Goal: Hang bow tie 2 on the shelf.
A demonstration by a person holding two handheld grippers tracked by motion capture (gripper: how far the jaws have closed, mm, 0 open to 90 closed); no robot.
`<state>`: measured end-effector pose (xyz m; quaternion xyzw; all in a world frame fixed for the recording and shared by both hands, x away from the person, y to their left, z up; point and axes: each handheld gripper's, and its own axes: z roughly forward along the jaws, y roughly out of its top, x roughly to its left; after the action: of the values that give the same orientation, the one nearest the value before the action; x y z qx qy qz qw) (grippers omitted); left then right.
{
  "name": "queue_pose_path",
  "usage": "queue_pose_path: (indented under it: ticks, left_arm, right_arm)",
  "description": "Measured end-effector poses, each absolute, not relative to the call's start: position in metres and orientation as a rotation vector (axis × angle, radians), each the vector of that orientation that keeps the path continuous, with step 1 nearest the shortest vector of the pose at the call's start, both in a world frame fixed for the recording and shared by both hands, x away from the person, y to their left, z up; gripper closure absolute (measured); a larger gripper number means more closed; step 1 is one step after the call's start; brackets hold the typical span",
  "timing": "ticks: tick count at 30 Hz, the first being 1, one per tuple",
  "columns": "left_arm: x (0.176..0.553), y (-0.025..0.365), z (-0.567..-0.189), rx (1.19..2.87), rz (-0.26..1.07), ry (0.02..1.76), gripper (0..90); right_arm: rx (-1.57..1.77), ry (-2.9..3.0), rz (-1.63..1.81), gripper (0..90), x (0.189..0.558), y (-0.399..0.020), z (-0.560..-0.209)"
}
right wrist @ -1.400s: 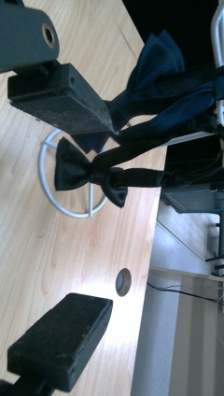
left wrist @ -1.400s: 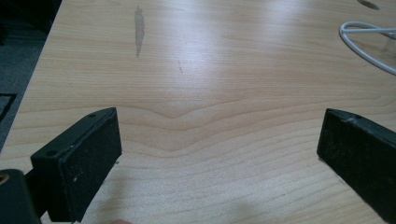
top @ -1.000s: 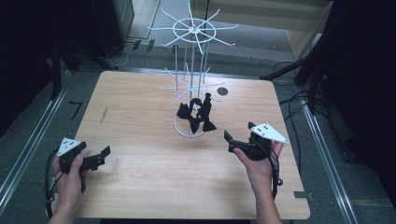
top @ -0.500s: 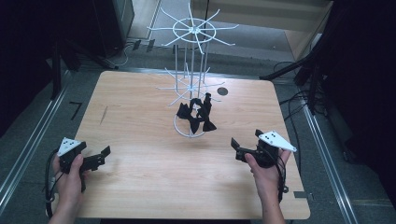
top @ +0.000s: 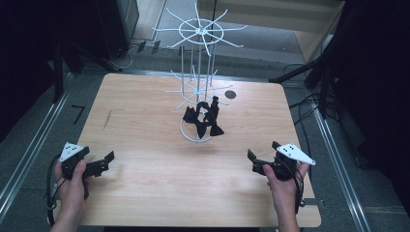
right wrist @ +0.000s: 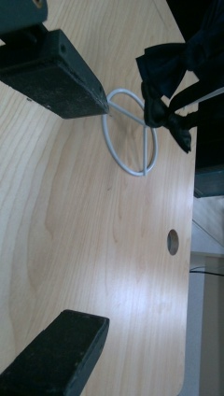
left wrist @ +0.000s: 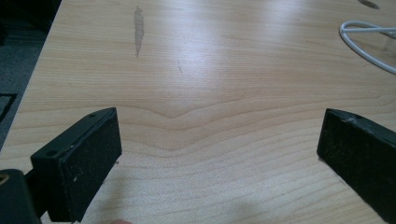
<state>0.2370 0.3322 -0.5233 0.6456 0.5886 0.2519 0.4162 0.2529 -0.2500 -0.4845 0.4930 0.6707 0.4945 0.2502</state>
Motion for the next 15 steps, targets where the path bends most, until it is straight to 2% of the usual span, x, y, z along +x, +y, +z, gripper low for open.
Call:
queue_pose_path:
  ticks: [15]
  left_arm:
    - [0.237, 0.332, -0.523, 1.621, 0.634, 1.478, 0.2]
  right_arm:
    - [1.409, 1.816, 1.269, 2.0, 0.236, -0.287, -0.502]
